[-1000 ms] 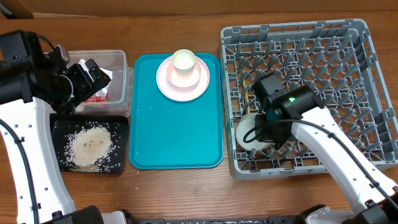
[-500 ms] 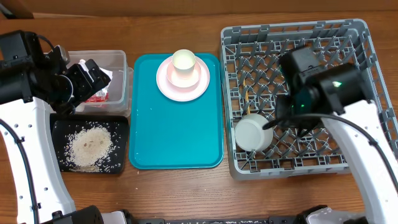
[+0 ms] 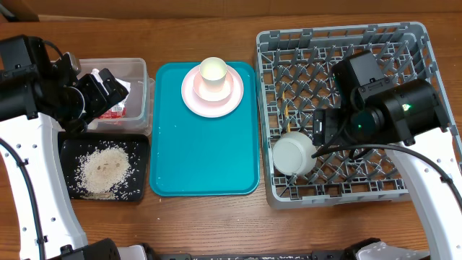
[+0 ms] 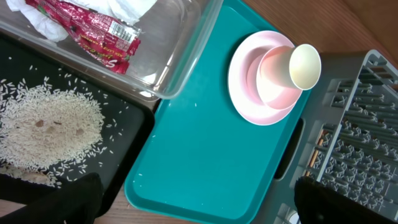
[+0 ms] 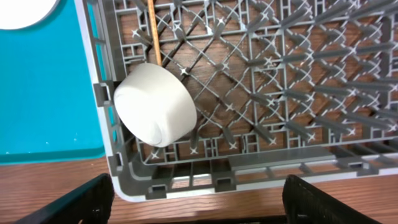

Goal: Sort waste into correct bins and load items into the dishwasher

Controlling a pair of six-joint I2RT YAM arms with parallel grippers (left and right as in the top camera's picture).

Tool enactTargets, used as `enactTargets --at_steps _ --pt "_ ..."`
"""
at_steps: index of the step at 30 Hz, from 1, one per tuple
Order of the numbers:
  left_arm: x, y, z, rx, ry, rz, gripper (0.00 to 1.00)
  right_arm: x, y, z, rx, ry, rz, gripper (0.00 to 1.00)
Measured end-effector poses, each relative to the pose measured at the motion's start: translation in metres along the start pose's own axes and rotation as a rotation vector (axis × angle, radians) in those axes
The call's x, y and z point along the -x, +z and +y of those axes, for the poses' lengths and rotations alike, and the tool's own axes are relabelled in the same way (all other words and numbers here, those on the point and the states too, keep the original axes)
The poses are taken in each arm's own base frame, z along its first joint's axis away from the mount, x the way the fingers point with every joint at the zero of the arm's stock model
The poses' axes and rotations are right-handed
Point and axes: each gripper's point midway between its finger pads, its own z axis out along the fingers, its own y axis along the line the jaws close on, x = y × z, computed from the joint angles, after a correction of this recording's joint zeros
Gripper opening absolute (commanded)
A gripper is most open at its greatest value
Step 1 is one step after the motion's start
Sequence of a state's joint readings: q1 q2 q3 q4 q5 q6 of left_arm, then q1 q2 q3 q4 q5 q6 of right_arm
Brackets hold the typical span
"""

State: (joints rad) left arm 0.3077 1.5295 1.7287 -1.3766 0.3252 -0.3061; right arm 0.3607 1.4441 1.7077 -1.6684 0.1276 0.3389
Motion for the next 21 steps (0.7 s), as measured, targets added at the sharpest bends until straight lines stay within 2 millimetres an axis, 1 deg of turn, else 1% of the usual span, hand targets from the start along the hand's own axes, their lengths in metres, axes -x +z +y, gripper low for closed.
enactTargets --at_steps 5,6,8,9,11,14,16,18,20,21 --pt "0.000 0.000 0.000 0.000 0.000 0.000 1.00 0.017 -0.001 0.017 0.083 0.008 -0.062 1.00" --pt "0.000 0.000 0.000 0.000 0.000 0.000 1.00 0.021 -0.002 0.023 0.115 0.009 -0.077 0.98" --pt "0.000 0.000 0.000 0.000 0.000 0.000 1.00 0.029 -0.004 0.033 0.165 0.009 -0.105 0.86" --pt "0.000 0.000 0.000 0.000 0.000 0.000 1.00 0.034 -0.006 0.037 0.185 0.009 -0.125 0.84" --pt "0.000 0.000 0.000 0.000 0.000 0.000 1.00 0.041 -0.007 0.043 0.217 0.010 -0.150 0.84" --pt "0.000 0.000 0.000 0.000 0.000 0.000 1.00 0.052 -0.006 0.054 0.255 -0.008 -0.175 0.87" --pt "0.000 0.000 0.000 0.000 0.000 0.000 1.00 0.065 -0.001 0.067 0.289 -0.048 -0.197 0.85" --pt "0.000 0.000 0.000 0.000 0.000 0.000 1.00 0.081 0.007 0.086 0.323 -0.100 -0.232 0.75" --pt "0.000 0.000 0.000 0.000 0.000 0.000 1.00 0.104 0.015 0.114 0.370 -0.169 -0.298 0.71" --pt "0.000 0.000 0.000 0.000 0.000 0.000 1.00 0.113 0.018 0.124 0.385 -0.191 -0.328 0.68"
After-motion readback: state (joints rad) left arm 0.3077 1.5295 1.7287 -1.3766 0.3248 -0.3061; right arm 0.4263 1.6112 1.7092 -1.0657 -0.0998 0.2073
